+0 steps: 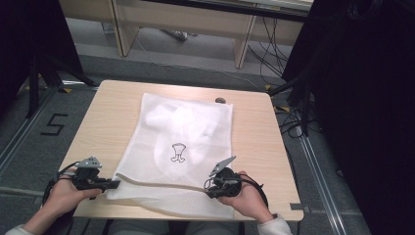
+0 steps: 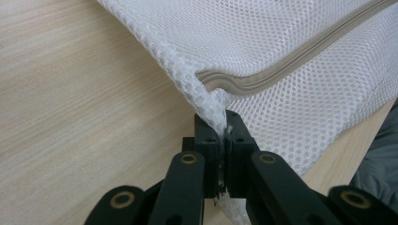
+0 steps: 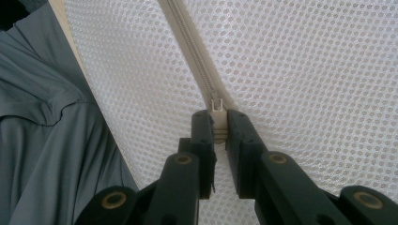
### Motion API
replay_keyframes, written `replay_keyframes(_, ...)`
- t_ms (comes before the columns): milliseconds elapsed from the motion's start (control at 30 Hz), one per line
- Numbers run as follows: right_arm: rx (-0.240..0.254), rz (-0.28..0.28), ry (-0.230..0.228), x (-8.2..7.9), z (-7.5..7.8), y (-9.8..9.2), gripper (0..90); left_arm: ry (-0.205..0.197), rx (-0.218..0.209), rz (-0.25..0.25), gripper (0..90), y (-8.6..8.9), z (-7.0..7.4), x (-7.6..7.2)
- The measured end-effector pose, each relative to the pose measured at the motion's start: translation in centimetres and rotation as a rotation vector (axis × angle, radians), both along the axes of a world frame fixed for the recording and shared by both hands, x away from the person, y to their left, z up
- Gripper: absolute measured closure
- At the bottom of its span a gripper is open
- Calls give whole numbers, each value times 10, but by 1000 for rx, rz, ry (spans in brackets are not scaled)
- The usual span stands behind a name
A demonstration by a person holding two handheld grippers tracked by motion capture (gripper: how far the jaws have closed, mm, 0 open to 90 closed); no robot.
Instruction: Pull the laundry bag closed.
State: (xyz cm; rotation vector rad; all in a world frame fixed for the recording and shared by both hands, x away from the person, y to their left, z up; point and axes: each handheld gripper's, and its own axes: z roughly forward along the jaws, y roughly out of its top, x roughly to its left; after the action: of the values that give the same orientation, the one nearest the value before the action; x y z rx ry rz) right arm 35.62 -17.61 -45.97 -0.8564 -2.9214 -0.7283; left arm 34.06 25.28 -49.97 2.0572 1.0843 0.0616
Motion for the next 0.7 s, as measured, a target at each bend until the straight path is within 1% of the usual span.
replay_keyframes(167, 1, -1, -5, 0, 0, 0, 822, -3, -1, 1, 858, 0, 0, 0)
replay_keyframes(200, -3, -1, -7, 0, 0, -1, 822, 5, -3, 4, 858, 0, 0, 0)
replay_keyframes(233, 3, -2, -2, 0, 0, -1, 822, -1, 5, 4, 858, 1, 0, 0)
replay_keyframes(300, 0, -7, -2, 0, 0, -3, 822, -17, -9, 18, 858, 0, -1, 0)
replay_keyframes(367, 3, -11, -3, -1, 0, -4, 822, -17, -5, 18, 858, 0, -1, 0)
replay_keyframes(400, 2, -5, -3, 0, 0, -5, 822, -15, -5, 18, 858, 0, -1, 0)
replay_keyframes(433, 5, -10, 5, -1, 0, -5, 822, -16, -6, 19, 857, 0, -1, 0)
replay_keyframes(567, 6, -10, -5, -1, 1, -6, 822, -20, -8, 18, 857, 0, 0, 0)
replay_keyframes(667, 6, -12, -3, -1, 2, -7, 822, -20, -8, 21, 858, 0, 0, 0)
replay_keyframes(700, 12, -11, -5, -1, 3, -7, 822, -20, -10, 20, 858, 0, 0, 0)
